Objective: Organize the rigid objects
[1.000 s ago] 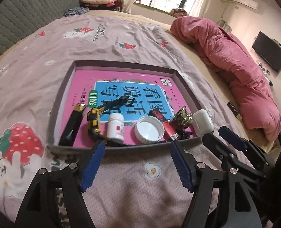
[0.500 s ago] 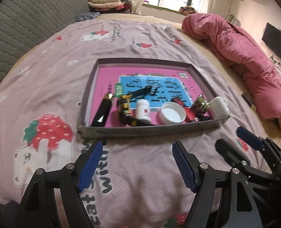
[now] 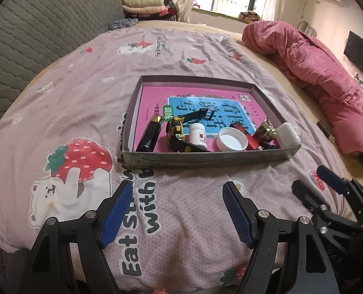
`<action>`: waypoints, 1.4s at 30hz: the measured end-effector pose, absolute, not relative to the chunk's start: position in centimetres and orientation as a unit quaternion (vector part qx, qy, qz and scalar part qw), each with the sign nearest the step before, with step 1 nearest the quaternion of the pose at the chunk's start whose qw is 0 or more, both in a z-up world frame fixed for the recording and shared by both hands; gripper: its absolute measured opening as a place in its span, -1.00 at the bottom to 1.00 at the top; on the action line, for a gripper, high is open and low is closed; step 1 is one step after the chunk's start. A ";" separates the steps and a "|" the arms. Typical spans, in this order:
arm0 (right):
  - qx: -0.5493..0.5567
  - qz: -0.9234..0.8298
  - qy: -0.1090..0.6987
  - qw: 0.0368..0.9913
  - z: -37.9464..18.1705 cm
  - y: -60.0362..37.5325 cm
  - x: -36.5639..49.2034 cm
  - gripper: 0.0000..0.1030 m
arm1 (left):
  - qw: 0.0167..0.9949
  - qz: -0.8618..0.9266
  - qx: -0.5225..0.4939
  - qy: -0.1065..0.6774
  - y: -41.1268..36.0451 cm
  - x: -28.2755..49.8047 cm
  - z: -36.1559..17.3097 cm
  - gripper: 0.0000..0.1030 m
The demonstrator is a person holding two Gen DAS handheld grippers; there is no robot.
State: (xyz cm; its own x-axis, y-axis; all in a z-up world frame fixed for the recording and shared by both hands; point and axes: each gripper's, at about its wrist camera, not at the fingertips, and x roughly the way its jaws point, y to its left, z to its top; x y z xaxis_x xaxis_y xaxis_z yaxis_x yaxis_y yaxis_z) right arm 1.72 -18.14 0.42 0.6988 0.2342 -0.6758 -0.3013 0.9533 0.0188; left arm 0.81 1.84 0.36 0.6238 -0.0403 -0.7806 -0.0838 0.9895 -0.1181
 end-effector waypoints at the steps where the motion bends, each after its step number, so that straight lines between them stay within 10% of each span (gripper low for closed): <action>1: -0.047 0.146 0.359 0.920 0.4 -18.1 1.7 0.23 | 0.897 0.010 -0.074 0.435 1.8 0.7 0.4 0.50; 42: -0.043 0.136 0.383 0.913 -2.2 -18.5 2.0 0.23 | 0.881 0.010 -0.056 0.470 0.6 1.4 -2.5 0.50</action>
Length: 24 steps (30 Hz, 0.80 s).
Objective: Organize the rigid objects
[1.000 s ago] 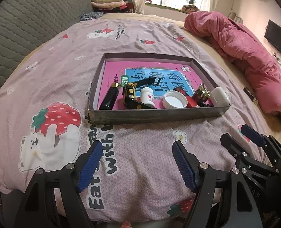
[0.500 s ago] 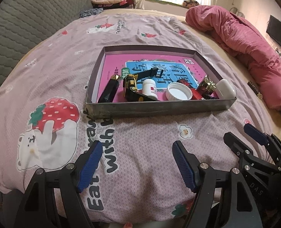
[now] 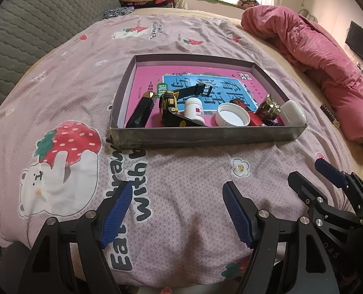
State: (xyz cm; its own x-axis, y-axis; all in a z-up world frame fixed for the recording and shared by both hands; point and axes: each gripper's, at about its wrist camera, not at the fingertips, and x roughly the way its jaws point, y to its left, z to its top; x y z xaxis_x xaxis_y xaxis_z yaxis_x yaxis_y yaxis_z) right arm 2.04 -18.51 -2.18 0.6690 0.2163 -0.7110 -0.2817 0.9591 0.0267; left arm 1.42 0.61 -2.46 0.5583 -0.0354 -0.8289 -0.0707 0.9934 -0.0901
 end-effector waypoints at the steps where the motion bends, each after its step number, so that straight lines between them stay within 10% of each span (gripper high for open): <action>1: -0.043 0.137 0.383 0.912 -2.2 -18.5 2.0 0.23 | 0.881 0.010 -0.057 0.470 0.6 1.4 -2.5 0.50; 24: -0.045 0.133 0.386 0.912 -2.3 -18.6 2.1 0.24 | 0.879 0.017 -0.063 0.472 1.0 1.5 -2.4 0.50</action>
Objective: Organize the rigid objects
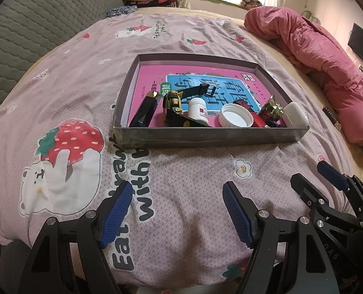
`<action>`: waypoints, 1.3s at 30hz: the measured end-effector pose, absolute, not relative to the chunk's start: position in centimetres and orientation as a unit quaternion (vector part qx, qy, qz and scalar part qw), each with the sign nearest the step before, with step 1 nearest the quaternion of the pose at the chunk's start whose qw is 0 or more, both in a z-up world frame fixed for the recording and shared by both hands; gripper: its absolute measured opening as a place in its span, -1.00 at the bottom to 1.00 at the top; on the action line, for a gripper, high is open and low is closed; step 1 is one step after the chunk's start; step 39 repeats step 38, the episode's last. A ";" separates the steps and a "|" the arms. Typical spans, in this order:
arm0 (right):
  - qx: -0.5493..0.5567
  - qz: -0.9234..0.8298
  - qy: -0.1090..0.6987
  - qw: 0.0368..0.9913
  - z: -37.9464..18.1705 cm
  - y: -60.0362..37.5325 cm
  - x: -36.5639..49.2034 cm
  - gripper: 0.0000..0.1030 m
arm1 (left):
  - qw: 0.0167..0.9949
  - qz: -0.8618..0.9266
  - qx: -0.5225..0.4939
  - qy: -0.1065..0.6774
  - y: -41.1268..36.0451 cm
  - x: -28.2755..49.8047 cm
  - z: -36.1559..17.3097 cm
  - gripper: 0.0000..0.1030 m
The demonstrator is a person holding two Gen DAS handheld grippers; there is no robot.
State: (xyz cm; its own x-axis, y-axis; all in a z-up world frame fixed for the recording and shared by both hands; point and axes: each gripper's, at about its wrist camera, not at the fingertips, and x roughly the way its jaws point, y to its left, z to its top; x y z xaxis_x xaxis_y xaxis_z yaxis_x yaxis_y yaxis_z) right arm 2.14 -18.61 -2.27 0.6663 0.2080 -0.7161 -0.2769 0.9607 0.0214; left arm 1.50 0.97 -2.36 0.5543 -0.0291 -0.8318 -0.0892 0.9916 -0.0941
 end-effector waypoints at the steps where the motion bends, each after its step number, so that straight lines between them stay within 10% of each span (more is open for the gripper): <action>1: -0.044 0.134 0.386 0.911 -2.3 -18.6 2.1 0.23 | 0.880 0.017 -0.062 0.471 1.0 1.5 -2.3 0.50; 39: -0.055 0.133 0.404 0.903 -3.7 -18.5 2.8 0.24 | 0.882 0.021 -0.068 0.467 1.1 2.0 -2.9 0.50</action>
